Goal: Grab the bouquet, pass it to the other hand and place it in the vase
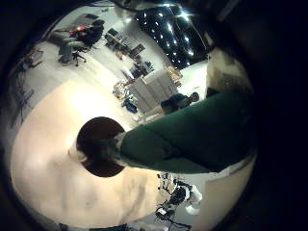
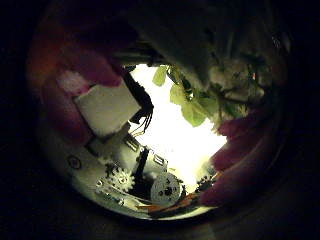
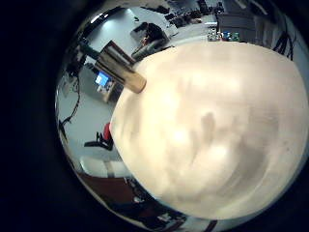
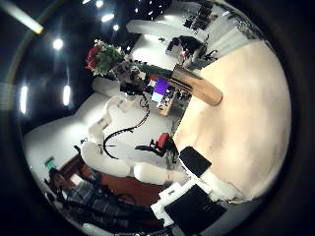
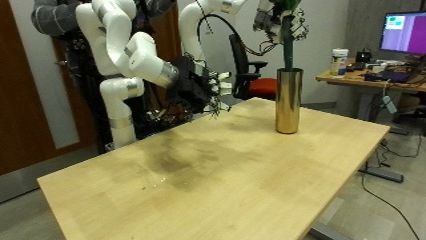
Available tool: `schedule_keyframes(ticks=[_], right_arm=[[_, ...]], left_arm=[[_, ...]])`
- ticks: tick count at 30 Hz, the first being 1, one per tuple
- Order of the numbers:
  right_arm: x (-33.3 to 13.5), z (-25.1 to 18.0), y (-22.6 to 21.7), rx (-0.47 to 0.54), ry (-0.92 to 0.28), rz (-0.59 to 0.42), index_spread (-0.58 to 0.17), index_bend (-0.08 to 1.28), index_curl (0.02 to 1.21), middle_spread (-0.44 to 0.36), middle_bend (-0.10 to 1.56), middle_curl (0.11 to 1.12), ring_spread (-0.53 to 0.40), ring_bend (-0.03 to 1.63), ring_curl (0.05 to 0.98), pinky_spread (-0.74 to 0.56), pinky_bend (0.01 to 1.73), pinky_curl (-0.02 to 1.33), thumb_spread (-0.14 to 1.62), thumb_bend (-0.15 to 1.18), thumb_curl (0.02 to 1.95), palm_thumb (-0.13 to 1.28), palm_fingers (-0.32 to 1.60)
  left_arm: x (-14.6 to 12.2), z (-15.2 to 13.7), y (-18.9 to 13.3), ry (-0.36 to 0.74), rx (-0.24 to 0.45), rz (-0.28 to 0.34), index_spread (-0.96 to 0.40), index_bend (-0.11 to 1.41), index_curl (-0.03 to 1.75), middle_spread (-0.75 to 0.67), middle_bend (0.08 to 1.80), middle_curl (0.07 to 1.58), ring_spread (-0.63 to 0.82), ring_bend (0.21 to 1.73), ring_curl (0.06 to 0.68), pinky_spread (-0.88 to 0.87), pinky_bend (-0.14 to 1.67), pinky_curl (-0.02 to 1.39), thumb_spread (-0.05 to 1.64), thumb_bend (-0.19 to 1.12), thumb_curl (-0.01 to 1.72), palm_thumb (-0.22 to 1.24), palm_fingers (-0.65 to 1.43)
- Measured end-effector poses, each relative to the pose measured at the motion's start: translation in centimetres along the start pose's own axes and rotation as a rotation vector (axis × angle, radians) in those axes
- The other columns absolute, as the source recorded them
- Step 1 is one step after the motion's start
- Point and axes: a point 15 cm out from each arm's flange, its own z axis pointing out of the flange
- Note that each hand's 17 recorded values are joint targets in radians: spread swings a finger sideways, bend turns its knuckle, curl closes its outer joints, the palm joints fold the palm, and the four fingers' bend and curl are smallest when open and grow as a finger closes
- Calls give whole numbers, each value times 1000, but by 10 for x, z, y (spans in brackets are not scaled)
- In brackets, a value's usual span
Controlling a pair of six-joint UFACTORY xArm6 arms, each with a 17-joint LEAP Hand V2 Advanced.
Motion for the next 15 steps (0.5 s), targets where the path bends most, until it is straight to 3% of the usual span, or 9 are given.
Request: schedule_keyframes(ticks=[1,2,3,5,8,10,15], right_arm=[[0,0,0,1,1,1,-241,166,254,228,185,296,253,507,248,458,515,300,966,-27,385,687,9],[0,0,0,1,1,1,-239,167,256,228,184,295,253,506,248,458,514,300,967,-27,386,687,11],[0,-1,0,1,1,0,-239,164,258,228,183,294,255,511,249,458,513,299,967,-27,386,687,14],[0,-1,0,0,2,-1,-237,164,262,228,182,292,256,512,248,461,516,299,968,-27,386,687,15],[1,0,0,0,2,1,-237,162,263,228,184,292,256,514,248,461,515,299,968,-27,386,687,16],[1,-1,1,-2,4,1,-236,162,265,228,185,292,256,515,247,462,515,299,967,-26,386,690,16],[3,1,1,-5,2,2,-236,160,266,228,186,291,256,514,246,468,517,300,967,-25,387,693,18]], left_arm=[[-4,0,-2,-5,-6,-8,-570,306,1161,-470,807,887,-359,1004,413,-541,753,518,840,-46,534,562,290],[-8,-1,-3,-11,-16,-12,-487,349,1119,-335,624,828,-192,921,392,-269,564,475,869,-49,502,523,8],[-10,-1,-3,-17,-34,-14,-381,285,1048,-174,458,745,-21,859,352,-43,512,433,879,-49,475,493,-81],[-12,-2,-3,-24,-53,-14,-192,157,916,52,299,619,192,766,293,221,455,373,879,-48,436,459,-106],[-14,-7,-6,-30,-43,-1,33,96,696,327,180,495,405,651,241,434,405,331,851,-48,390,389,-148],[-12,-15,-6,-37,-25,6,109,100,581,425,163,435,477,608,222,496,381,316,829,-46,373,354,-146],[-11,-37,-6,-67,28,26,164,110,390,525,151,327,568,536,198,550,341,297,788,-45,349,296,-161]])
